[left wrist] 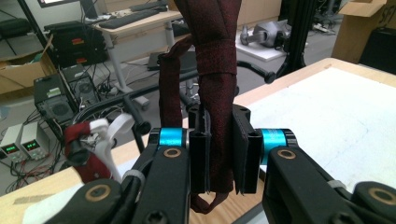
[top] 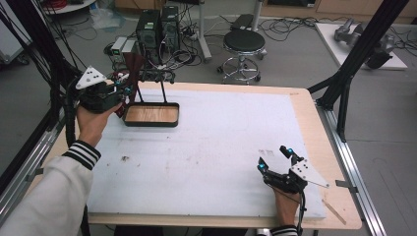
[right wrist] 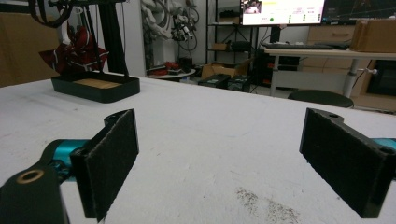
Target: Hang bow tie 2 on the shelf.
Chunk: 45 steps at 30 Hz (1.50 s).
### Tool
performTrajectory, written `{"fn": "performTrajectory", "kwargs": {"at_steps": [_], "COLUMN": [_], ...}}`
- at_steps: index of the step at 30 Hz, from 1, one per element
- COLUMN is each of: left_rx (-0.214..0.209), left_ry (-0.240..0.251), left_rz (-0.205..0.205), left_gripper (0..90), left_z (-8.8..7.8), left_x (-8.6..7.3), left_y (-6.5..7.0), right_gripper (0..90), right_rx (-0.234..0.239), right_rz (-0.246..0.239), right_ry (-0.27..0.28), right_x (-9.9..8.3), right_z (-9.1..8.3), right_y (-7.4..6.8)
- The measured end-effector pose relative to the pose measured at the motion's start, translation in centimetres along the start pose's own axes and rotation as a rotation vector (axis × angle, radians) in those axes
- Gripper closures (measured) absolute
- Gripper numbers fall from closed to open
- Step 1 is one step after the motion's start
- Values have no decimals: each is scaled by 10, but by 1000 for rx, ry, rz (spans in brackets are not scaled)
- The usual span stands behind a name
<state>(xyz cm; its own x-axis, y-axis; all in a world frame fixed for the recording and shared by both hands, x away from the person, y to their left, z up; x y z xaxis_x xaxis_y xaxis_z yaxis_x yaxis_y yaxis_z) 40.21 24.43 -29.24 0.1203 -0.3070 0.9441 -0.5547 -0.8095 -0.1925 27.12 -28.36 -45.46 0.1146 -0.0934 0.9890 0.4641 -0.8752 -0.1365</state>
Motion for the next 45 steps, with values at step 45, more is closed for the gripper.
{"fn": "performTrajectory", "kwargs": {"at_steps": [45], "left_rx": [2], "left_ry": [-131], "left_rz": [-53], "left_gripper": [787], "left_z": [66], "left_x": [-39], "left_y": [9], "right_gripper": [109], "right_rx": [2], "right_rz": [2], "right_ry": [-4], "right_x": [0], "right_z": [0], "right_y": [0]}}
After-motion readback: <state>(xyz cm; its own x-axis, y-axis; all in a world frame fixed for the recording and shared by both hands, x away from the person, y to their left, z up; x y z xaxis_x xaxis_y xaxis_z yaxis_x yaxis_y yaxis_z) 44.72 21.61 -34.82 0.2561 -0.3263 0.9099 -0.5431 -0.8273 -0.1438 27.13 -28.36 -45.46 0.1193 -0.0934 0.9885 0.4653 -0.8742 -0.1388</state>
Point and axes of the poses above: each handheld gripper's, and its own axes: z roughly forward along the jaws, x roughly out of its top, y roughly to its right, the point moved 1 cm from there along z, roughly forward along the jaws, and after that the axes turned 7 degrees about z, right-handed, at the moved point
